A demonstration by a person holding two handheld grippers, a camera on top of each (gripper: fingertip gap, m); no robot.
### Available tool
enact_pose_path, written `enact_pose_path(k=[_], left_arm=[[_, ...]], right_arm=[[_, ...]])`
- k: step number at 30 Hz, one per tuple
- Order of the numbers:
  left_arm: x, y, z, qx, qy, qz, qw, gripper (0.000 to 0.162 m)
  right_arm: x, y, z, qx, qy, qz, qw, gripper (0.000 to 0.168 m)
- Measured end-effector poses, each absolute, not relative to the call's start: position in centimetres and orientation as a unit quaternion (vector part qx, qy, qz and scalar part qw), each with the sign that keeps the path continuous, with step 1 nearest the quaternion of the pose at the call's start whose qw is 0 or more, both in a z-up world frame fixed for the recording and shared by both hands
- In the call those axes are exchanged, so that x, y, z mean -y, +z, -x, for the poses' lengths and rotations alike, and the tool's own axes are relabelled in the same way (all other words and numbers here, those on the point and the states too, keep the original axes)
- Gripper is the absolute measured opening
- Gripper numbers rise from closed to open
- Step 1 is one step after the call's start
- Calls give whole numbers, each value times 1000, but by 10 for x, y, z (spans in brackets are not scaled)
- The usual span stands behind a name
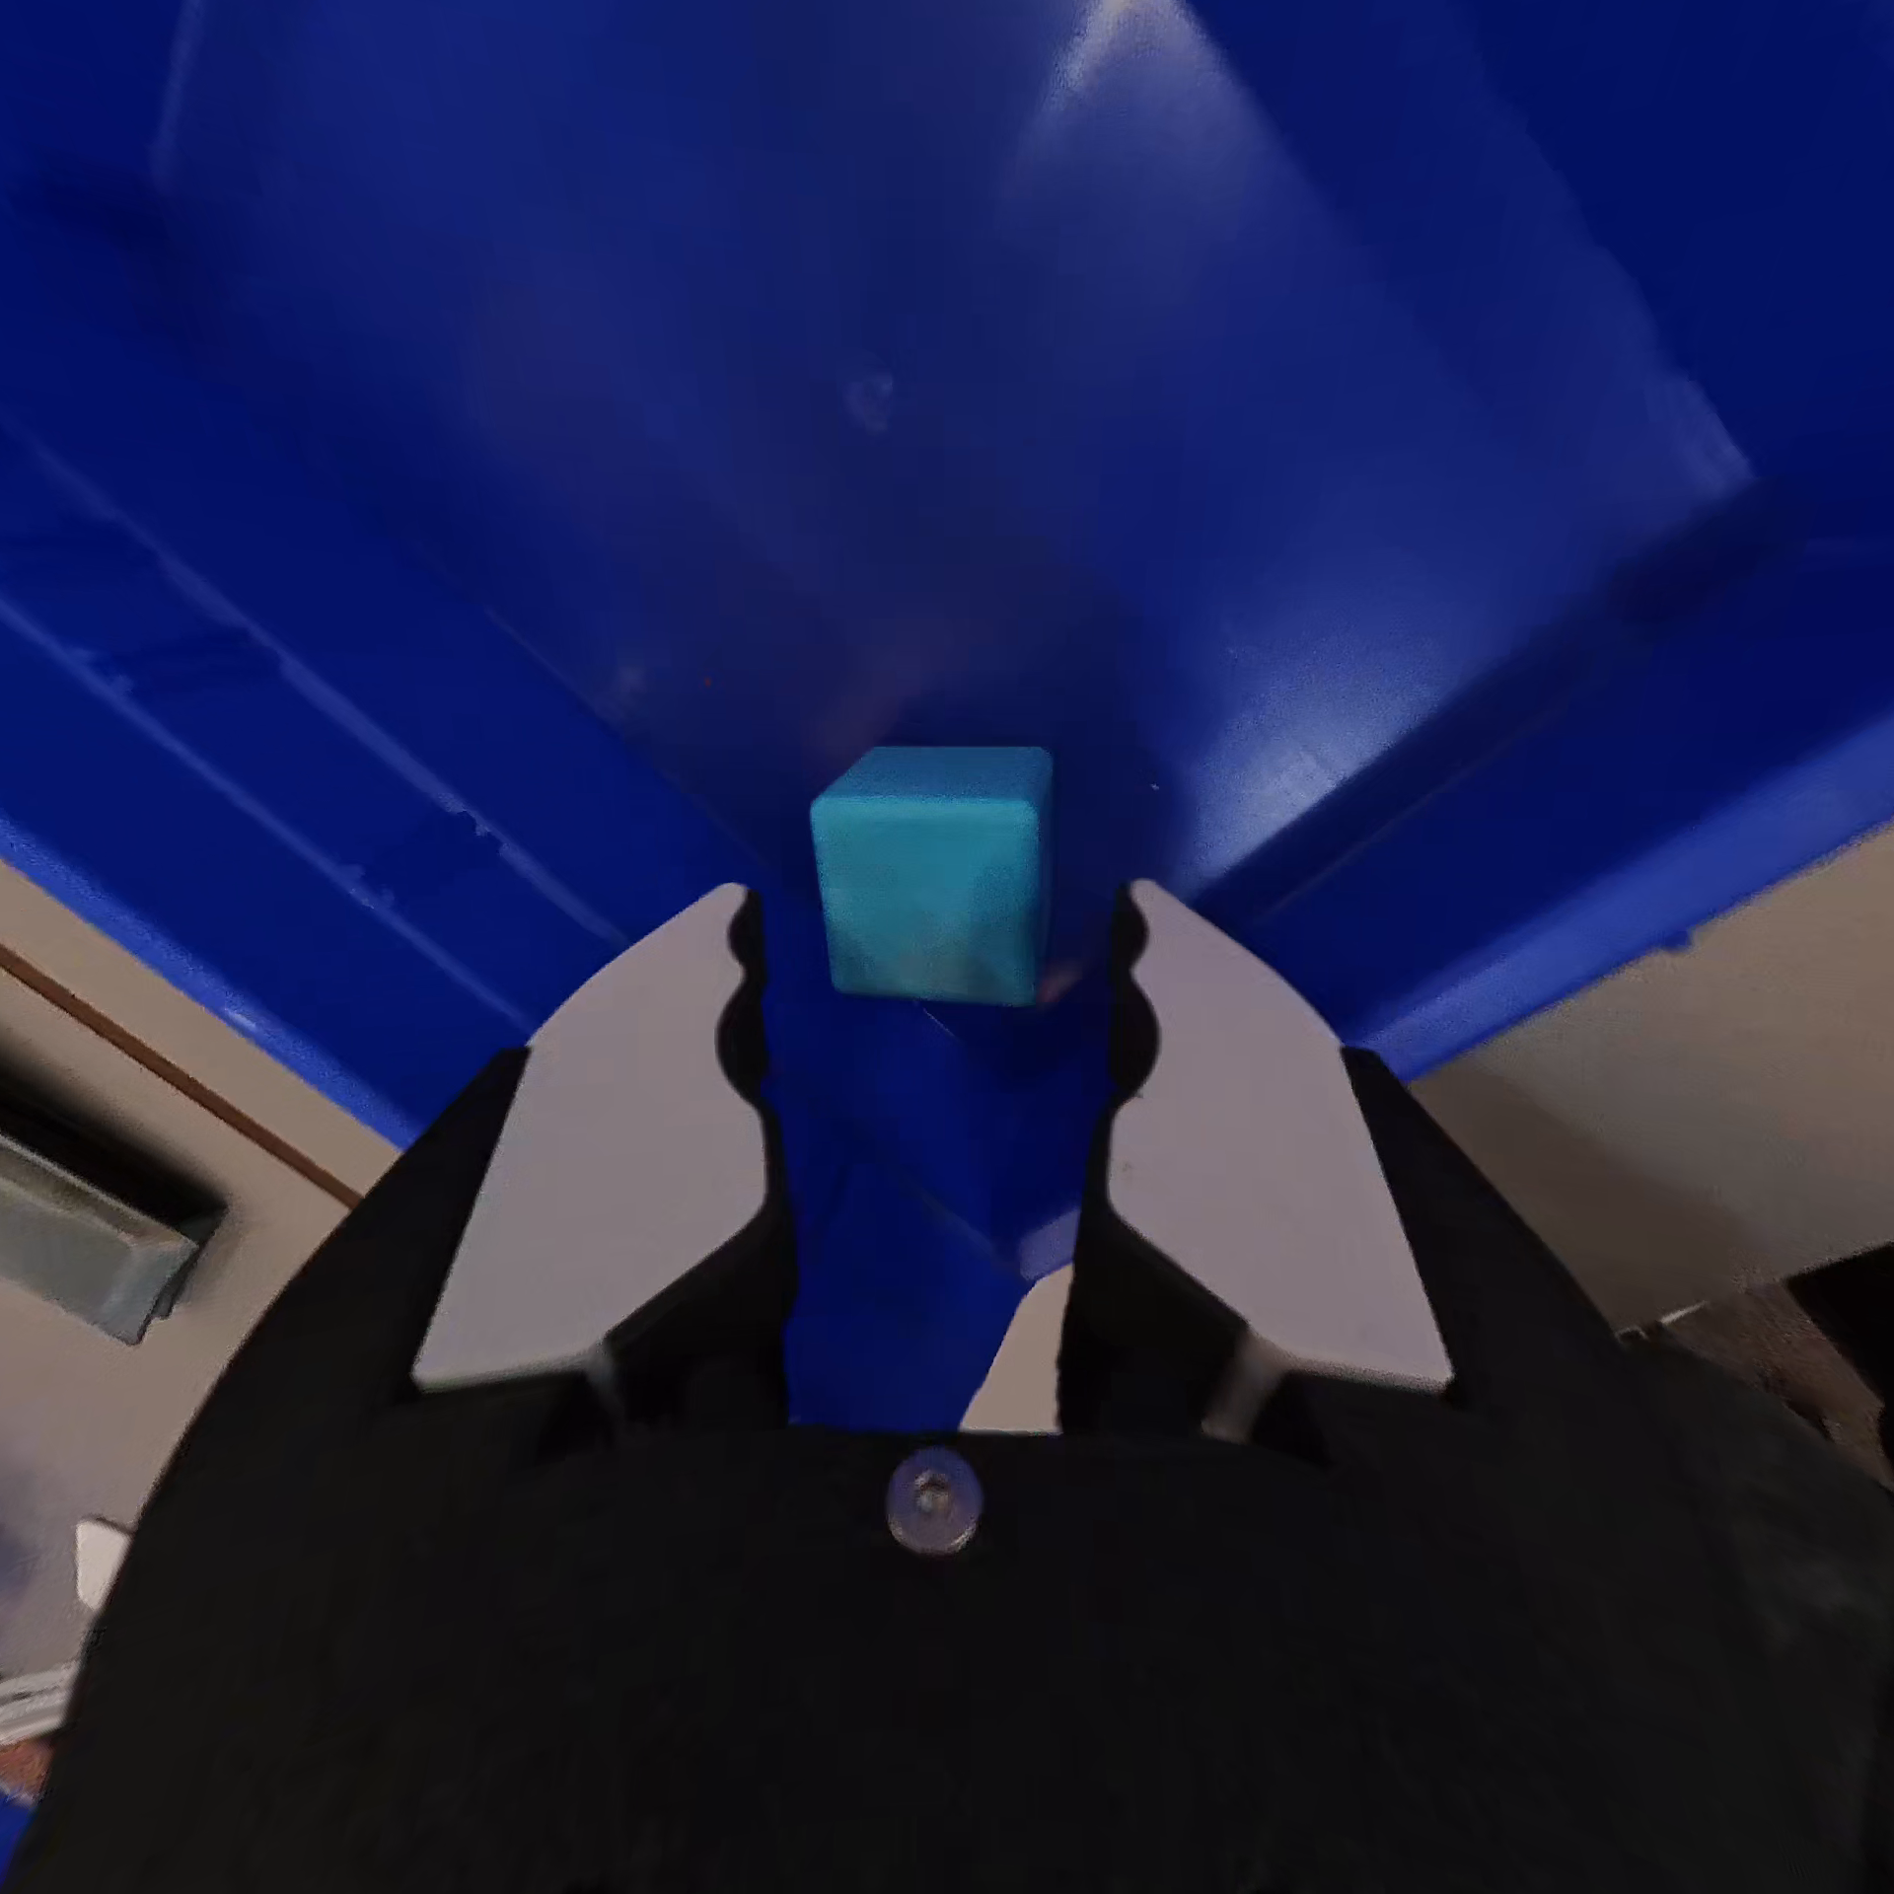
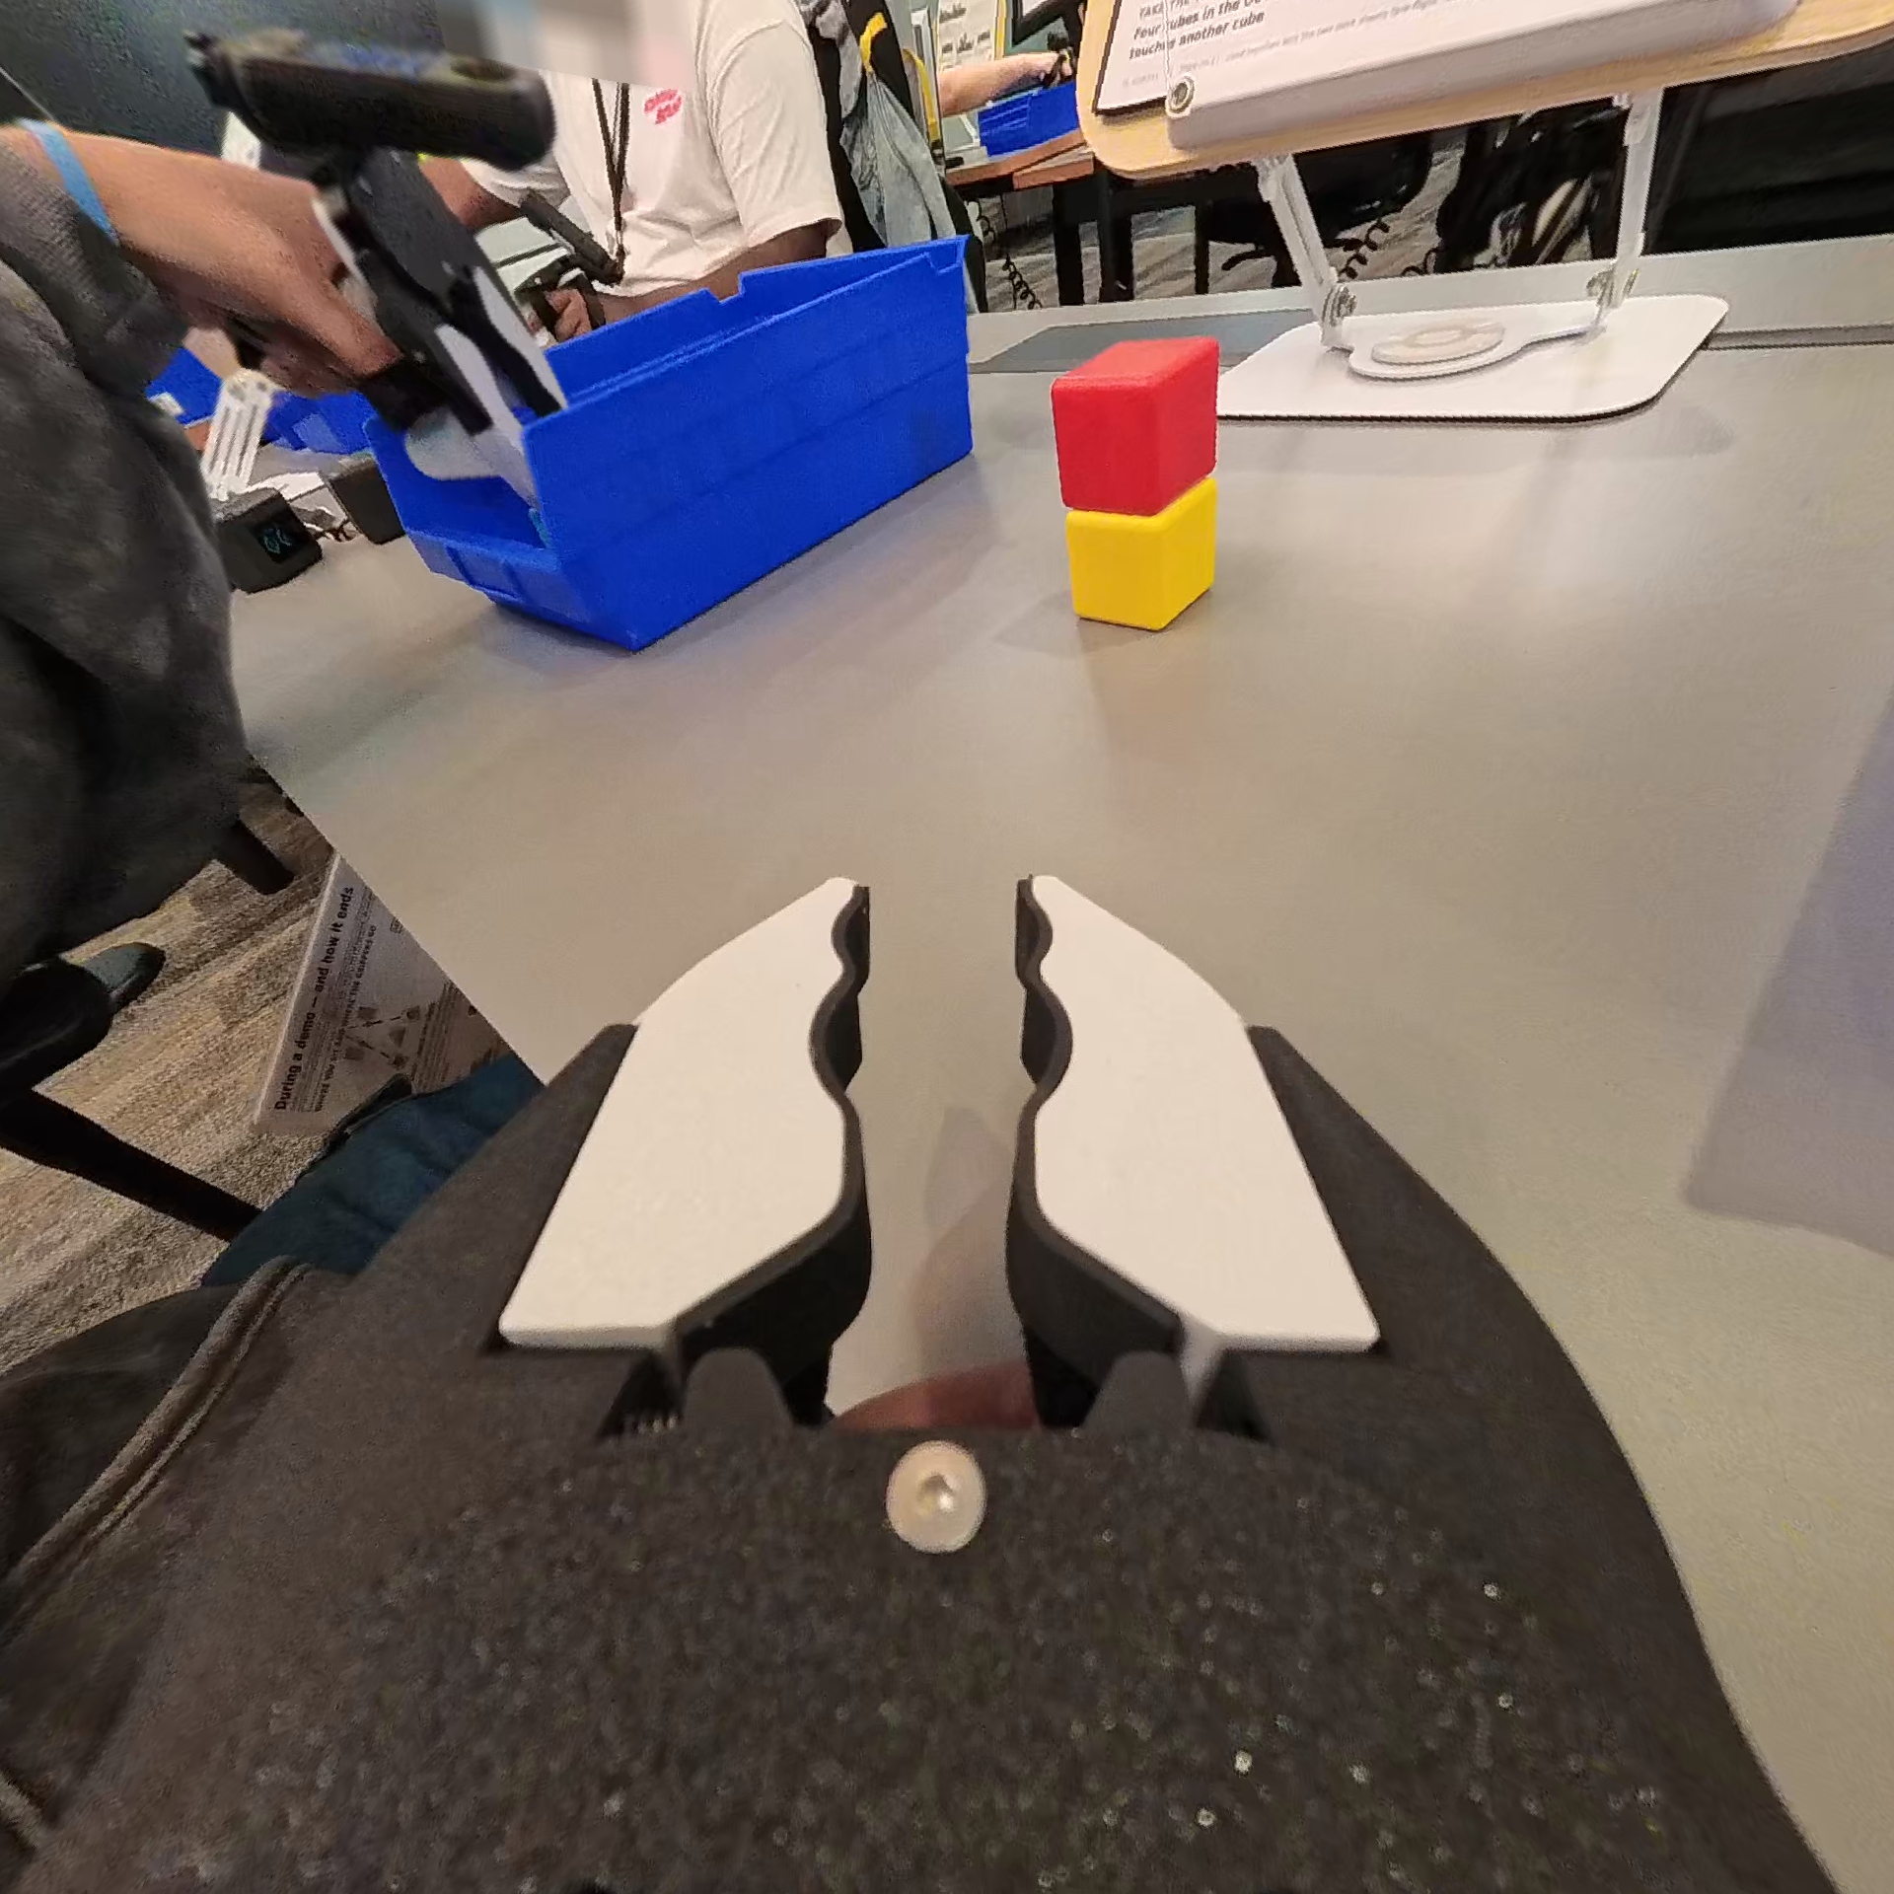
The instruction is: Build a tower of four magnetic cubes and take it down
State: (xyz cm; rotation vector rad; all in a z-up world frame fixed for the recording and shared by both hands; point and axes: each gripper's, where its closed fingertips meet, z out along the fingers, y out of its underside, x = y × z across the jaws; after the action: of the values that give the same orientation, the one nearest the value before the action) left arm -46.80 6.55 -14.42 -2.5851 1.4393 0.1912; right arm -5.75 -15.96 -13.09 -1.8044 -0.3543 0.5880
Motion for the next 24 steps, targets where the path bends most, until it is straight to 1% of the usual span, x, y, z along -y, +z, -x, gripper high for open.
enact_pose_path(k=[4,5,7,8,10,11,16,19,21,24], left_arm=[[-68,-162,471,-479,88,872,48,66],[-69,-165,471,-480,97,871,44,71],[-70,-169,468,-484,99,868,48,74],[-68,-171,466,-482,90,870,45,64],[-62,-176,468,-482,83,872,30,54],[-59,-177,471,-482,89,871,22,51],[-57,-172,471,-492,96,865,27,51],[-64,-142,455,-504,89,855,88,50],[-66,-108,431,-519,71,839,145,51],[-58,-58,394,-555,67,805,196,51]], right_arm=[[160,-131,54,144,251,768,571,27],[160,-131,53,143,253,768,570,27],[160,-131,53,143,252,768,570,27],[160,-131,53,144,252,768,571,27],[160,-131,54,146,250,769,570,27],[160,-131,54,147,250,769,570,27],[160,-132,55,148,249,769,569,27],[160,-132,55,148,248,770,570,27],[160,-132,55,149,247,770,569,27],[160,-133,56,151,246,771,567,27]])
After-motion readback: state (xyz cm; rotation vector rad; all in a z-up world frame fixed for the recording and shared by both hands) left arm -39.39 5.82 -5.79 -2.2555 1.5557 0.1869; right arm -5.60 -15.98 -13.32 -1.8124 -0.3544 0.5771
